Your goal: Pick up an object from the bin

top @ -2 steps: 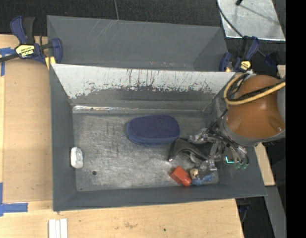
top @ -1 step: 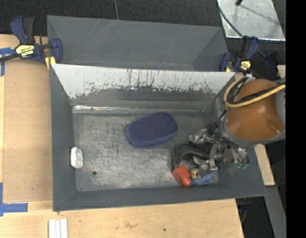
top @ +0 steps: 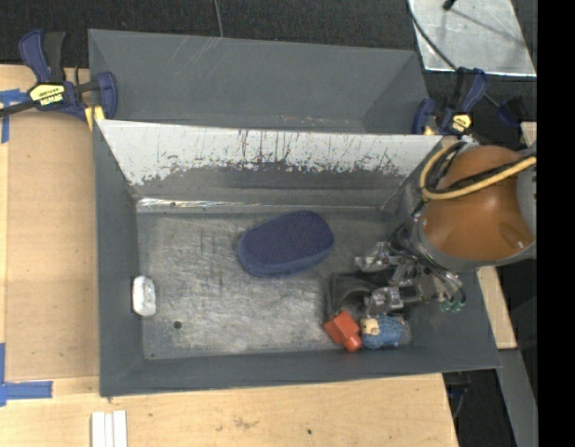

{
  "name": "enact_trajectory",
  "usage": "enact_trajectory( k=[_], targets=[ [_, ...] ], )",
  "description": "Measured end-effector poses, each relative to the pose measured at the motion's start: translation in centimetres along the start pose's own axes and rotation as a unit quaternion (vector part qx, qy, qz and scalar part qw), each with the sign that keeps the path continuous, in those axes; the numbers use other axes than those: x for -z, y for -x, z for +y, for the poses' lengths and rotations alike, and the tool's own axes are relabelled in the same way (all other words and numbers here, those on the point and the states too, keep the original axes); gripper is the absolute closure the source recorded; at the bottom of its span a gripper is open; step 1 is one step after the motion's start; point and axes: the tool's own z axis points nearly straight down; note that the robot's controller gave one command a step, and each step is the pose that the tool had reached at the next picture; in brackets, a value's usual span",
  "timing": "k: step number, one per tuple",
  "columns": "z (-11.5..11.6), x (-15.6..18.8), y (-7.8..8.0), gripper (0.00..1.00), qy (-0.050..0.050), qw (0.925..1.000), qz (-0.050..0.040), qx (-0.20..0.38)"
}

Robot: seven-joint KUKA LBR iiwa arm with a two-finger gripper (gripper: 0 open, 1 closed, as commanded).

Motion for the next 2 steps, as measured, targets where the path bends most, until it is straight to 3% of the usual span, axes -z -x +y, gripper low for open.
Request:
enact_trajectory(
  k=[1, 2],
  targets=[
    [0.3, 7.3, 0.2, 1.00, 0.001, 0.9998, 0.0178, 0.000],
    [0.0, 14.1, 0.0, 1.00, 0.001, 0.9997, 0.0198, -0.014]
  ],
)
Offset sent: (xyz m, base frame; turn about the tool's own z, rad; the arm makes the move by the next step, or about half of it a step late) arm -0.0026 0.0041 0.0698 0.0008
